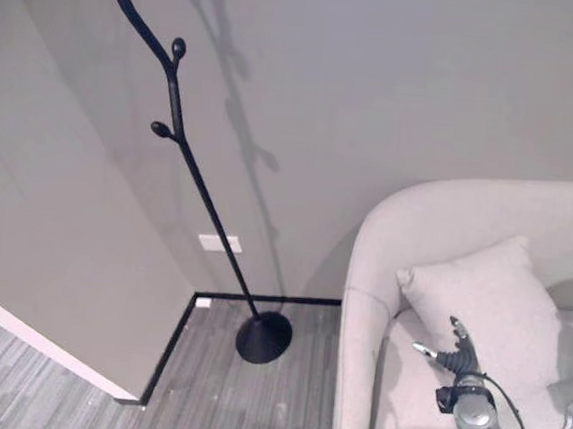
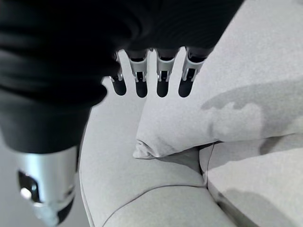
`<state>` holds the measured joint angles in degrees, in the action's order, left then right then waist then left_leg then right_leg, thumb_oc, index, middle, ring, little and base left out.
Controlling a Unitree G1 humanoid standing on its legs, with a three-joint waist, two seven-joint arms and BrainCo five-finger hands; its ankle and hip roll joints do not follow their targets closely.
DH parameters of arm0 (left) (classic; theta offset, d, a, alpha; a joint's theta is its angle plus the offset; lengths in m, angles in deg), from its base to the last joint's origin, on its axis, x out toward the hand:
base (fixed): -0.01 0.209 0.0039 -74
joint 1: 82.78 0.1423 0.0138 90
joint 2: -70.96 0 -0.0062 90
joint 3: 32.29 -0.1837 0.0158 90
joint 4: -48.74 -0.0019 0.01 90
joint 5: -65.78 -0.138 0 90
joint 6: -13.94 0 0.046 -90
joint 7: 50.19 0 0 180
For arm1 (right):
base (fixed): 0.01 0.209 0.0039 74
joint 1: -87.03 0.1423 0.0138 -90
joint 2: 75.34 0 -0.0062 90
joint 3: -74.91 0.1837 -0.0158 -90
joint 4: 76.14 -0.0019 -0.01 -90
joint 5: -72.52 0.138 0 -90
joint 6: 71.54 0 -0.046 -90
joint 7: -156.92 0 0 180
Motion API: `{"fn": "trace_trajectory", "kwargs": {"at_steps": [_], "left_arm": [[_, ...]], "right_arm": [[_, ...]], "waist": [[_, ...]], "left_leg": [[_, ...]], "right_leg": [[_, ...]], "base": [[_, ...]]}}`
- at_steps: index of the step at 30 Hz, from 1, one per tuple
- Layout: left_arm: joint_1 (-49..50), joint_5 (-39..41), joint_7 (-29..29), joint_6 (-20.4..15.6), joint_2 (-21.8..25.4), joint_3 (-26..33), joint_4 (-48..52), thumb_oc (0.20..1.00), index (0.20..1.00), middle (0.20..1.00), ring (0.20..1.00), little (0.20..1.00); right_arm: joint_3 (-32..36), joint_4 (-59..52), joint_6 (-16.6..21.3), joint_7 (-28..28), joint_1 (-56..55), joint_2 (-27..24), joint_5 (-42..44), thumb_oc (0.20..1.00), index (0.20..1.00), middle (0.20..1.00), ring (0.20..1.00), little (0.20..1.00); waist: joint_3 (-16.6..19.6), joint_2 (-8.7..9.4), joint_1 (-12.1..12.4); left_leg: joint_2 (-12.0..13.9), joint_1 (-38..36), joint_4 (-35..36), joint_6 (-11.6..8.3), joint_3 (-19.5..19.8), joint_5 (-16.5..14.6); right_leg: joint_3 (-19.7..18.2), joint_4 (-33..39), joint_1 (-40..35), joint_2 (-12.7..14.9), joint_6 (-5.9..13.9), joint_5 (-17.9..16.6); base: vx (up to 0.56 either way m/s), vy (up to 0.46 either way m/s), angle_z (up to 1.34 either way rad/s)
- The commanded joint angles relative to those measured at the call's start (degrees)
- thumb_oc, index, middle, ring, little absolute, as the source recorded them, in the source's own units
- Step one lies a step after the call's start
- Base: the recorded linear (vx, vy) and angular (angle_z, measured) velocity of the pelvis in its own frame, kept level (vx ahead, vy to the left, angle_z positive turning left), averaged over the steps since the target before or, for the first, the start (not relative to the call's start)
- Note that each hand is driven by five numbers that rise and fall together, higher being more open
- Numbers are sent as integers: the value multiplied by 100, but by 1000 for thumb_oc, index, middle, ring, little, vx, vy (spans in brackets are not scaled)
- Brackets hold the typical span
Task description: Hang the clothes on the sofa on the clothes rack.
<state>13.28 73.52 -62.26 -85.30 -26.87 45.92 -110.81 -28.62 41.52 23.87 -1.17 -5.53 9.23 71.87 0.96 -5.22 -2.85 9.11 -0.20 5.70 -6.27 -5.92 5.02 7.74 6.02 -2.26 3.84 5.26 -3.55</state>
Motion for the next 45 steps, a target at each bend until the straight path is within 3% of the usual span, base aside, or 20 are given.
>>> {"fn": "trace_trajectory", "kwargs": {"at_steps": [1,13,20,21,23,26,27,28,31,32,33,35,36,37,42,45], "left_arm": [[-508,-160,28,-8,121,19,-326,1000,1000,1000,1000,1000],[-489,-228,27,6,116,-11,-313,1000,1000,1000,1000,1000],[-482,-211,-11,-26,134,42,-257,1000,1000,1000,1000,1000],[-568,-78,-21,-56,162,56,-193,1000,1000,1000,1000,1000],[-702,119,-51,-104,162,83,-46,1000,1000,1000,1000,1000],[-728,163,-56,-137,151,60,2,1000,1000,1000,1000,1000],[-795,238,-29,-159,57,-61,75,1000,1000,1000,1000,1000],[-849,63,0,-119,-21,-144,-89,1000,1000,1000,1000,1000],[-926,-172,-26,-83,2,-182,-236,1000,1000,1000,1000,1000],[-997,-163,-29,-86,52,-137,-239,1000,1000,1000,1000,1000],[-1050,-116,-39,-94,107,-58,-222,1000,1000,1000,1000,1000],[-1117,65,-93,-110,166,75,-13,1000,1000,1000,1000,1000],[-1114,66,-93,-108,166,75,-9,1000,1000,1000,1000,1000],[-1069,112,-84,-103,212,152,25,1000,1000,1000,1000,1000],[-883,116,-24,-55,217,298,-80,1000,1000,1000,1000,1000],[-736,214,-8,-36,232,461,-154,1000,1000,1000,1000,1000]], "right_arm": [[95,-130,182,-11,289,216,-238,1000,1000,1000,1000,1000],[5,220,39,29,295,166,-555,1000,1000,1000,1000,1000],[319,420,-104,271,288,-107,-902,1000,1000,1000,1000,1000],[324,390,-108,309,371,-207,-922,1000,1000,1000,1000,1000],[188,365,-106,310,593,-336,-977,1000,1000,1000,1000,1000],[149,338,-95,293,651,-349,-1012,1000,1000,1000,1000,1000],[129,177,-124,226,635,-371,-1044,1000,1000,1000,1000,1000],[170,155,-206,175,546,-329,-1166,1000,1000,1000,1000,1000],[220,82,-264,33,456,-136,-962,1000,1000,1000,1000,1000],[202,18,-272,-16,438,-101,-926,1000,1000,1000,1000,1000],[158,22,-291,-60,448,-100,-1005,1000,1000,1000,1000,1000],[90,-12,-327,-51,441,-120,-1206,1000,1000,1000,1000,1000],[90,-14,-328,-51,440,-120,-1207,1000,1000,1000,1000,1000],[134,-70,-311,-55,443,-96,-1163,1000,1000,1000,1000,1000],[176,-123,-272,-106,463,-51,-1156,1000,1000,1000,1000,1000],[98,-65,-269,-179,548,-4,-1177,1000,1000,1000,1000,1000]], "waist": [[-256,463,99],[-256,484,137],[-312,491,138],[-457,552,184],[-724,679,332],[-733,685,350],[-820,654,295],[-797,651,168],[-855,672,-16],[-891,675,-11],[-930,662,52],[-978,567,164],[-985,564,154],[-987,504,205],[-859,485,446],[-677,551,677]], "left_leg": [[-281,-487,-70,185,-14,-724],[-261,-492,-70,166,36,-706],[-254,-455,-70,187,43,-709],[-307,-349,-237,227,209,-710],[-583,117,-1390,233,950,-1317],[-657,79,-1491,228,1238,-1427],[-881,30,-1602,293,1774,-1567],[-992,-180,-1221,410,1847,-1697],[-1084,-308,-787,551,1404,-1551],[-1104,-300,-680,583,1233,-1477],[-1096,-268,-606,612,1048,-1423],[-1049,-162,-532,627,734,-1295],[-1046,-173,-527,625,744,-1293],[-978,-199,-463,637,486,-1226],[-862,-87,-571,653,25,-1177],[-743,37,-642,652,-300,-1126]], "right_leg": [[231,-102,-104,316,149,459],[273,-102,-146,293,130,490],[211,-102,-63,273,149,459],[62,-102,39,274,156,374],[-218,-219,356,336,122,273],[-304,-279,525,302,102,261],[-528,-449,736,252,122,156],[-709,-454,867,291,202,42],[-818,-523,1253,439,459,-313],[-769,-556,1381,483,538,-348],[-483,-603,1473,577,583,-329],[342,-733,1440,836,489,-143],[354,-743,1430,837,489,-131],[747,-941,1225,1015,415,34],[1313,-1262,702,1486,362,176],[1520,-1393,327,1882,457,-7]], "base": [[0,0,0],[0,0,0],[-17,4,-1],[-216,3,-8],[-275,19,-26],[-143,90,-93],[-162,288,-29],[-196,358,-14],[-213,239,-73],[-308,130,-109],[-332,78,-115],[-260,42,-87],[-204,19,-132],[-166,-4,-125],[-136,-46,-73],[-90,-146,-57]]}}
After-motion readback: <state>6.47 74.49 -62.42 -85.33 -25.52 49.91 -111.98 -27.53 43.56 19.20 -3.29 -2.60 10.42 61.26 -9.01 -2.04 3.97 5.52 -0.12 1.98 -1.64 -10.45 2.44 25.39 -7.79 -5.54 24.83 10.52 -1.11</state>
